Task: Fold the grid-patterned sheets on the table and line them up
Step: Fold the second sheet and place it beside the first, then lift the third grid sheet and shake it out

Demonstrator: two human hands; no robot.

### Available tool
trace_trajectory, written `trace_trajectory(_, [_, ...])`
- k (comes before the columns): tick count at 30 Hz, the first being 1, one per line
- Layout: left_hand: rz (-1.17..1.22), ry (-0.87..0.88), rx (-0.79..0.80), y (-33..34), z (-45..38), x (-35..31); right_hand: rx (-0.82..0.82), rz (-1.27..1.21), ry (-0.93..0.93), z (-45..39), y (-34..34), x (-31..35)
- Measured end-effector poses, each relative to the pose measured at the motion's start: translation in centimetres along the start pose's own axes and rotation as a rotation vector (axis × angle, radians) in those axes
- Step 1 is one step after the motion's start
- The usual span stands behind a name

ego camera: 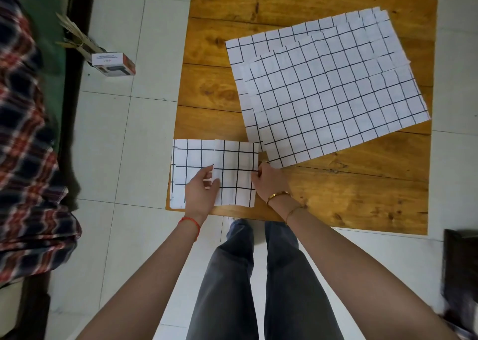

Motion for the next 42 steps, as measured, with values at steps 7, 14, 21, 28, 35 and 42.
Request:
trace_trajectory(7, [-0.133,0.084,-0.044,-0.5,0.0,0.3,-0.067,0.075,-0.051,0.0,-1.2,-0.5])
trace_trajectory(14, [-0.273,0.26,-0.109,-0.2,-0.4,-2.4,-0.356,0.028,-0.108,-1.3,-6.2,-3.1])
trace_trajectory(21, [-0.399,0.487,-0.059,3.0,-1.6,-7.9,-0.192,0.16,-0.183,-3.4,-8.5,-5.4])
trace_trajectory(28, [-0.455,0.547,-0.027,5.2,-2.7,-11.6,-0.155,0.267,-0.236,-4.1,-8.3,-6.5])
trace_trajectory(35, [-0.585,0.632,0.035,7.0,-3.2,-13.6,-0.109,0.098,-0.265,-4.9,-10.0,-8.1])
trace_trajectory(42, [-0.629,0.702,0.031,8.3,-2.7,-16.8,0.0,-0.386,-0.181,-3.3,-15.7,-9.5])
Point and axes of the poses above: each hand's wrist, its own z-axis away from the middle knuckle, its own y-axis out of the palm, x = y × z, the point moved 3 cm from there along -z, towards the middle knuckle, and after that the axes turned 9 degrees about -z, right-handed, at the moved point
